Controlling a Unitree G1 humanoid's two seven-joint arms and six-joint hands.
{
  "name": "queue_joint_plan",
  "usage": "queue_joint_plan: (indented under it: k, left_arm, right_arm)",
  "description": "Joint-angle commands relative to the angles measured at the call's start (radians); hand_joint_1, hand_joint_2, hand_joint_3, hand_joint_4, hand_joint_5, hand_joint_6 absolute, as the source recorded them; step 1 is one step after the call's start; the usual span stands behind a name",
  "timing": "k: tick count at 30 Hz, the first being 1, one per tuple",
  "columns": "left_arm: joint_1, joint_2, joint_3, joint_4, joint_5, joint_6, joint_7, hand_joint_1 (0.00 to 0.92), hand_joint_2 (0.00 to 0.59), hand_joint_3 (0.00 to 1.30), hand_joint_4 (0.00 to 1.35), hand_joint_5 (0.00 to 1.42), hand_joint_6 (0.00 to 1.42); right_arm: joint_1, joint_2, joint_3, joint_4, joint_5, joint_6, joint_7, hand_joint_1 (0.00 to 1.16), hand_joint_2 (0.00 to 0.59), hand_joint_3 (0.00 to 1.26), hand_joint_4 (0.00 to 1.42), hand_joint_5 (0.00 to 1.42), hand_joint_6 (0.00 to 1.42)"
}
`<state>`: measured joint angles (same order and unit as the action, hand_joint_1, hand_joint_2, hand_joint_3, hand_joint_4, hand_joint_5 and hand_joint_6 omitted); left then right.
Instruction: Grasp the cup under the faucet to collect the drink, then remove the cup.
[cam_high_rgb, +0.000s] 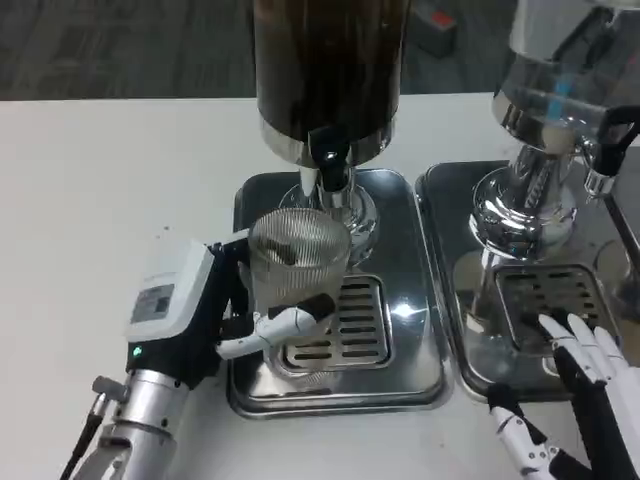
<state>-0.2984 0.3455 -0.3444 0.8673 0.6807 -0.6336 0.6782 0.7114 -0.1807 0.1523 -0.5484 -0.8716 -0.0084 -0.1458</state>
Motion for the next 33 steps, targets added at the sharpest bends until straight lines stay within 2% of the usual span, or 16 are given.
queue_joint_plan:
  k: [1, 13, 20, 33]
  left_arm:
    - [-0.041, -0.012, -0.015, 0.03, 0.006, 0.004, -0.003, 0.275, 0.13, 0.65, 0.77, 1.04, 1.42]
    - [-0.093, -0.038, -0.05, 0.108, 0.006, 0.016, -0.017, 0.26, 0.133, 0.64, 0.76, 1.0, 1.39]
    - [-0.112, -0.054, -0.073, 0.133, 0.004, 0.027, -0.031, 0.23, 0.135, 0.62, 0.75, 0.96, 1.32]
    - [-0.123, -0.066, -0.083, 0.178, -0.006, 0.036, -0.051, 0.202, 0.135, 0.6, 0.71, 0.94, 1.29]
  right_arm:
    - [0.005, 0.006, 0.003, -0.011, -0.006, 0.001, -0.01, 0.22, 0.387, 0.16, 0.06, 0.04, 0.22]
    - [0.022, 0.023, 0.014, -0.021, -0.02, 0.005, -0.017, 0.22, 0.387, 0.16, 0.06, 0.05, 0.23]
    - [0.027, 0.031, 0.023, -0.024, -0.028, 0.005, -0.017, 0.22, 0.387, 0.17, 0.06, 0.05, 0.23]
    - [0.012, 0.043, 0.041, -0.024, -0.035, 0.008, -0.006, 0.22, 0.393, 0.17, 0.06, 0.05, 0.23]
